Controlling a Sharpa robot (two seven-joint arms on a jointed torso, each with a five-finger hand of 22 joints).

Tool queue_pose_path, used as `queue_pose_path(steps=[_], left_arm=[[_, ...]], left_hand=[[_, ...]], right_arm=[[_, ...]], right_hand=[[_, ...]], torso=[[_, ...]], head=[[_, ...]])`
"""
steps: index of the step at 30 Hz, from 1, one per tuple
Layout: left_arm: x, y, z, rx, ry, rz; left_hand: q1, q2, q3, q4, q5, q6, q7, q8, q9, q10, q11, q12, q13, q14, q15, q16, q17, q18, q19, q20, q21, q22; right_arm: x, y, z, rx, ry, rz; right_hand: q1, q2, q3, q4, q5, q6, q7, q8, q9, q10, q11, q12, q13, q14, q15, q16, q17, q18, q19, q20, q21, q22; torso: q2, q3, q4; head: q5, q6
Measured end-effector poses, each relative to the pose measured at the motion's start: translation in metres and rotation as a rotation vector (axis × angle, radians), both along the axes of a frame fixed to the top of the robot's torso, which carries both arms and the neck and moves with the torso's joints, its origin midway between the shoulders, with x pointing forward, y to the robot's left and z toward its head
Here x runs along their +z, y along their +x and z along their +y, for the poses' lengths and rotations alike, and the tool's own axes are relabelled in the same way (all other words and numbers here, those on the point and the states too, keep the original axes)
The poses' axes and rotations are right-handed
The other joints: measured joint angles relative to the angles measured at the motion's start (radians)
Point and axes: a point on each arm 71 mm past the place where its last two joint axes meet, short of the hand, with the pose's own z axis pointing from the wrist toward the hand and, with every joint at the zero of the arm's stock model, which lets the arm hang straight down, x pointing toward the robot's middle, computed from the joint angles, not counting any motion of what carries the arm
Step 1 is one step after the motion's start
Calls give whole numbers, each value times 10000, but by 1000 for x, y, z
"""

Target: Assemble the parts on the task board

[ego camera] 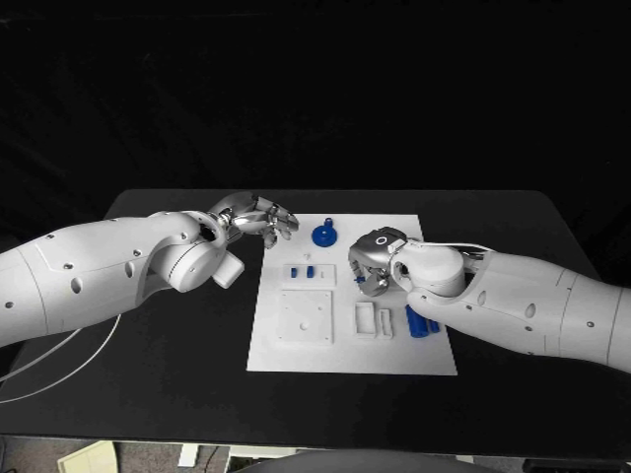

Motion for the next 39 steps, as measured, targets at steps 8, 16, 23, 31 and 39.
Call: queue_pose_path(steps=[8,16,23,31,39], left_arm=[[0,0,0,-39,31,1],[0,-1,-1,-66,44,-1],[0,-1,-1,-70,53,3],[0,-1,0,-92,72,20],[0,-1,0,-123,94,41]], left_hand=[[0,0,0,0,0,-1,-1,0,-8,1,-1,0,-10,0,0,0,0,-1,0,0,0,3],[0,0,0,0,0,-1,-2,0,-8,2,-2,-34,-10,0,0,0,1,-1,0,0,0,9],[14,14,0,0,0,0,-5,0,-8,4,-4,-34,-13,0,0,0,1,0,0,0,0,8],[40,40,0,0,60,-41,10,0,-19,-23,23,-33,-20,0,0,0,0,-1,0,0,0,17],[40,40,0,0,60,-42,9,0,-19,-23,23,-33,-29,0,0,0,1,0,0,0,0,16]], right_arm=[[-1,-1,0,101,-70,-196],[-2,-1,2,163,15,-384],[-5,-2,1,211,17,-398],[-5,-3,1,239,18,-360],[-5,-2,0,232,-8,-345]], right_hand=[[302,-220,-484,-383,-157,32,3,0,0,1,-1,0,25,19,-18,2,6,-1,2,2,0,-3],[517,-162,-675,-437,-236,59,1,34,15,31,-30,0,36,22,-21,3,0,0,7,-3,0,-29],[926,142,-675,-437,-237,250,-105,166,88,75,-73,0,35,58,-55,261,106,-1,38,-41,89,-13],[1046,458,-515,-339,-274,318,-136,206,92,109,-107,0,35,91,-88,270,147,-1,33,-45,33,-16],[873,513,-438,-143,-275,366,-165,225,118,145,-143,0,68,94,-91,270,167,-1,-6,-6,29,-17]], torso=[[0,0,0],[1,-3,4],[0,-3,6],[0,0,-1],[1,3,4]], head=[[-10,8],[6,17],[8,33],[-19,9],[-41,6]])
